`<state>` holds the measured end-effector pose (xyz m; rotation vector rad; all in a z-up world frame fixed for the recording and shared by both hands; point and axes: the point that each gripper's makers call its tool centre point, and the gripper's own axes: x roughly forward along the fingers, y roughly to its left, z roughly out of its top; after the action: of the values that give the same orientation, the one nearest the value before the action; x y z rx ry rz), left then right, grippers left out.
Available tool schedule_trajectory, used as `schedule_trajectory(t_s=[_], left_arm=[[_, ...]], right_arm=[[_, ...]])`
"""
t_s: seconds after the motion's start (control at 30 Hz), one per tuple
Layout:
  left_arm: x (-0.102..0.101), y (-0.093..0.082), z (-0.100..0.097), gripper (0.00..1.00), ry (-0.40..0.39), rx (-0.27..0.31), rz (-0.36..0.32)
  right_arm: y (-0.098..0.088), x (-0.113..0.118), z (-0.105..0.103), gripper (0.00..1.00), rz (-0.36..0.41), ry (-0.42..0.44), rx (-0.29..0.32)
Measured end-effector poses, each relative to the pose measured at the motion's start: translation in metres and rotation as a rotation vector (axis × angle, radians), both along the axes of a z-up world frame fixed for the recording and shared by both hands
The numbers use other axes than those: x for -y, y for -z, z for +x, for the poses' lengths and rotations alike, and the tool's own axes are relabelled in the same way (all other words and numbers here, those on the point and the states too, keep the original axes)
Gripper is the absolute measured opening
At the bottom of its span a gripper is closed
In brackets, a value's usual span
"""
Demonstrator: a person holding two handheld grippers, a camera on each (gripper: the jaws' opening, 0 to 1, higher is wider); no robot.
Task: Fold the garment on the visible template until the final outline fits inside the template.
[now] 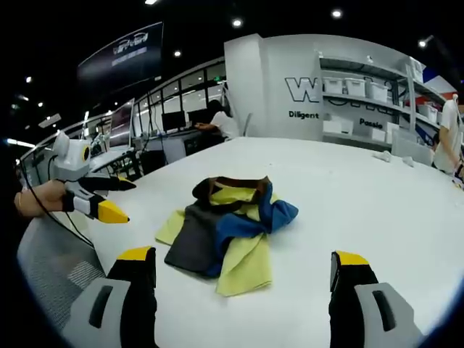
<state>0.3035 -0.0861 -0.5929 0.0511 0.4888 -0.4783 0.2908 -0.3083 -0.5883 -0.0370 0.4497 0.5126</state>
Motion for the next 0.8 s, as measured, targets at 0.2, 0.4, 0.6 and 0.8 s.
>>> schedule_trajectory(t_s=[0.2, 0.4, 0.6, 0.8], left_arm=[[-0.0036, -0.0009, 0.0014, 0.98, -0.013, 0.003, 0.0], [-0.0044, -0.0009, 0.0018, 0.98, -0.015, 0.001, -0.004], [-0.0053, -0.0008, 0.0015, 0.98, -0.019, -0.004, -0.008], [-0.0043, -0.0011, 0.0015, 0.97, -0.014, -0.003, -0.005]], right_arm=[[0.002, -0.0004, -0.0011, 0.99, -0.016, -0.006, -0.007], [-0.0004, 0.001, 0.0003, 0.99, -0.003, 0.004, -0.001], [-0.0028, 0.0001, 0.0003, 0.99, 0.021, 0.01, -0.003], [-0.0046, 0.0003, 0.0005, 0.99, 0.049, 0.019, -0.008]])
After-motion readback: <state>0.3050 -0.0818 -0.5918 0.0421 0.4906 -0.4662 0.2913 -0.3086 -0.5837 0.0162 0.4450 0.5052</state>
